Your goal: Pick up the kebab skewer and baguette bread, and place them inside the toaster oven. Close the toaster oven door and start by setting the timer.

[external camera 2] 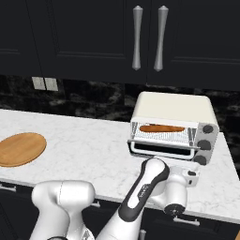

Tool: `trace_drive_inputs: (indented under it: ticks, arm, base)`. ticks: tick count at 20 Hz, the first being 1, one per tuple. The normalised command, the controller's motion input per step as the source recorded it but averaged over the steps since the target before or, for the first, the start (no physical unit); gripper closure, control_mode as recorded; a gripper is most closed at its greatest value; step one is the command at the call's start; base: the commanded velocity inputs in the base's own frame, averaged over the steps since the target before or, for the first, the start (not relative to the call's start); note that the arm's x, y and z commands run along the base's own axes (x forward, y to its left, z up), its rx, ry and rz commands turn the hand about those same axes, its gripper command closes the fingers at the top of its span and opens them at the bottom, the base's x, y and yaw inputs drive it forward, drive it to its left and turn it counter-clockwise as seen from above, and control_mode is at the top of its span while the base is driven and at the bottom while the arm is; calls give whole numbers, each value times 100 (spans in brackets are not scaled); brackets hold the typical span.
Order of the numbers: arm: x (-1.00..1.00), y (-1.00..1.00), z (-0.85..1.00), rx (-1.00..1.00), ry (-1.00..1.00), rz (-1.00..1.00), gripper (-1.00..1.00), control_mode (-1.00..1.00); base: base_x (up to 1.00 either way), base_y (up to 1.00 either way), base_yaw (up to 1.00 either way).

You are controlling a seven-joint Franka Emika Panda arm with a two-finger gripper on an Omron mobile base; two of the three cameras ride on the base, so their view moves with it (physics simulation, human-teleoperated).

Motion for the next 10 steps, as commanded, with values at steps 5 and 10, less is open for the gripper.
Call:
trace_drive_inputs:
  ticks: [5,10]
  arm:
    - [63,52,13,0,0,0,-100,-100]
    - [64,55,9,0,0,0,-100,-100]
  base:
    - [0,0,0]
    - [0,0,0]
